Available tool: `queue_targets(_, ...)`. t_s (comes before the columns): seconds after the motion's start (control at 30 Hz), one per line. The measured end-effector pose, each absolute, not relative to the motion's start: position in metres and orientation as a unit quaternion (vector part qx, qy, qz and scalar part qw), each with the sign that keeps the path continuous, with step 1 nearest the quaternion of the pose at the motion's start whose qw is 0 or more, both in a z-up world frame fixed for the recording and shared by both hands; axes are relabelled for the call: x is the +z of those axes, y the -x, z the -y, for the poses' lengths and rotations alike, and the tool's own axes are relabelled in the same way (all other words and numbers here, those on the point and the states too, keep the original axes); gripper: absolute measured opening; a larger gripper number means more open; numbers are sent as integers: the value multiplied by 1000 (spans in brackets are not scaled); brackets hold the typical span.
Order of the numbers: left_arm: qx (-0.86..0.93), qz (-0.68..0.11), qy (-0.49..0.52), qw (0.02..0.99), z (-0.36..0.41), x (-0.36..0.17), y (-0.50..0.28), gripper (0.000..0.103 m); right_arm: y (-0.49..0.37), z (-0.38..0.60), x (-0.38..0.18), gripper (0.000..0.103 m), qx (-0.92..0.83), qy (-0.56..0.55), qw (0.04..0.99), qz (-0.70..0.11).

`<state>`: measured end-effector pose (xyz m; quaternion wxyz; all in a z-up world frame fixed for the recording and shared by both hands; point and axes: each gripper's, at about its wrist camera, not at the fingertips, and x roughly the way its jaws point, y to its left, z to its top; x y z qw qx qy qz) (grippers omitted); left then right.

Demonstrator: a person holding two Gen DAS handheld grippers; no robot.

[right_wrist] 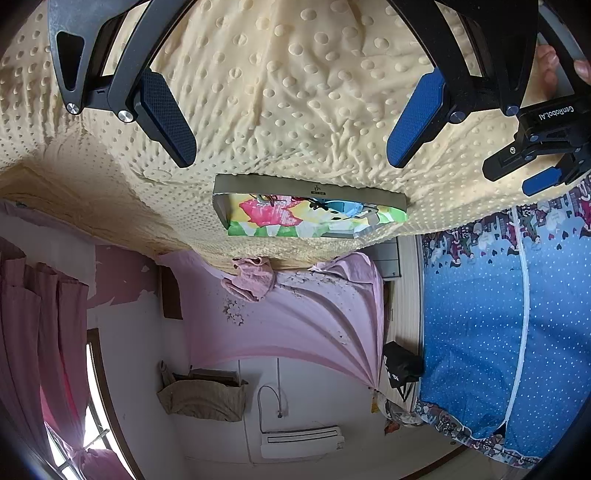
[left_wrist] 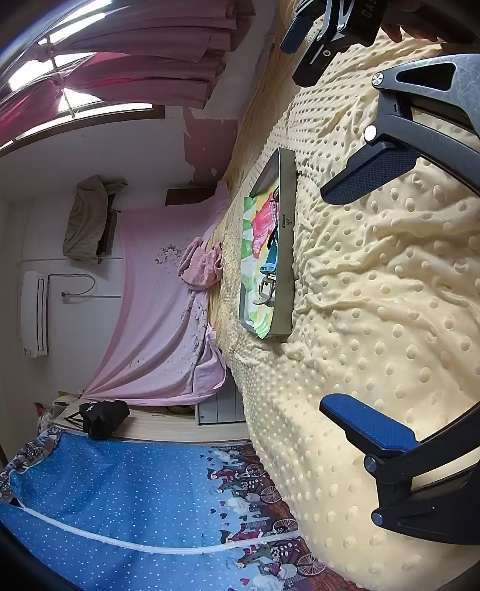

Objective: Organize jewelry

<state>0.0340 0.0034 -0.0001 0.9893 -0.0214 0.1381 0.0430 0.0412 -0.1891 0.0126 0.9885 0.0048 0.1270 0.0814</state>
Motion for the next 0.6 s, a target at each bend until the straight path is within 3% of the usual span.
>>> queue_targets(0.6,44,-137,23,989,-4,0,-34,103,-41,188,13,102,81,-4,989,-127)
